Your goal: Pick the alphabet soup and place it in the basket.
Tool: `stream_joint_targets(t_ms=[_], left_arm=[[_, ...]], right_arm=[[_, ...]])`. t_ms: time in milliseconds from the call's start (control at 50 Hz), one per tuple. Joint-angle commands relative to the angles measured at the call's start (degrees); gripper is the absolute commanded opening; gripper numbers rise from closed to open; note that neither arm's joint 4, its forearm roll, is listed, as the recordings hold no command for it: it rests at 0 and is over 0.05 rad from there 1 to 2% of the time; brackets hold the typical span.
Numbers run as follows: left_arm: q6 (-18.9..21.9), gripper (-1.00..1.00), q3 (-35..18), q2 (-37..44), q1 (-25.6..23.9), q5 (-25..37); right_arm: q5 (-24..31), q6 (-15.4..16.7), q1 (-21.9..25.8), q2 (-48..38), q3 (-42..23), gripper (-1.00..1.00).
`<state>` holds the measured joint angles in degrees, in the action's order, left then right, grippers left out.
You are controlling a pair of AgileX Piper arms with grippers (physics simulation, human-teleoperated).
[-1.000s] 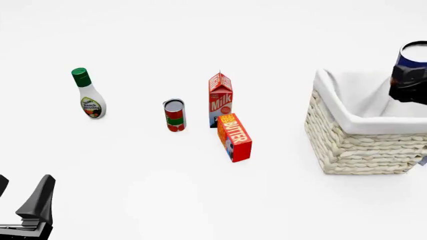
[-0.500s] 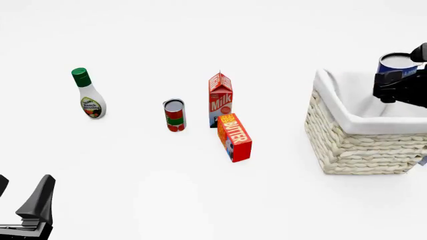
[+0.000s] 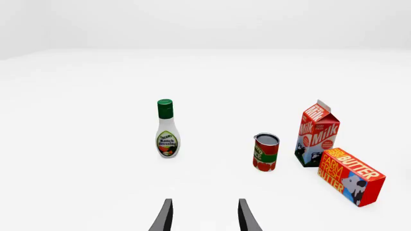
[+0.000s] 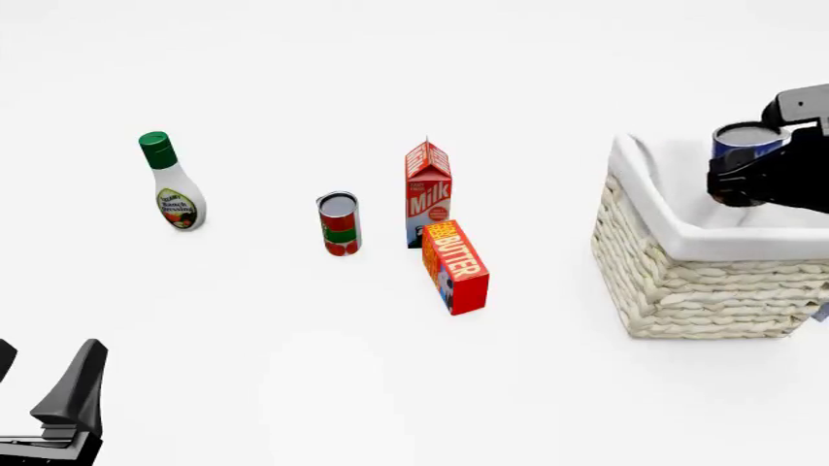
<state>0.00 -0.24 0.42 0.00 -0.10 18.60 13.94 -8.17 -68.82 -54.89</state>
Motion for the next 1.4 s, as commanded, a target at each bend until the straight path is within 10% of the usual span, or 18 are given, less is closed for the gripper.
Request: stream_joint_targets(t_ms=[20, 1380, 1400], left_arm=[[0.00, 1.00, 0.00, 0.00, 0.00, 0.00], [0.00, 1.00, 0.00, 0.00, 0.00, 0.00], [0.00, 1.00, 0.00, 0.00, 0.00, 0.00]], right_arm=[[1.83, 0.08, 0.29, -3.02, -2.73, -1.00], [0.61, 1.04, -1.89, -10.44, -3.16, -1.00], [0.64, 1.01, -1.83, -10.48, -3.21, 1.00]])
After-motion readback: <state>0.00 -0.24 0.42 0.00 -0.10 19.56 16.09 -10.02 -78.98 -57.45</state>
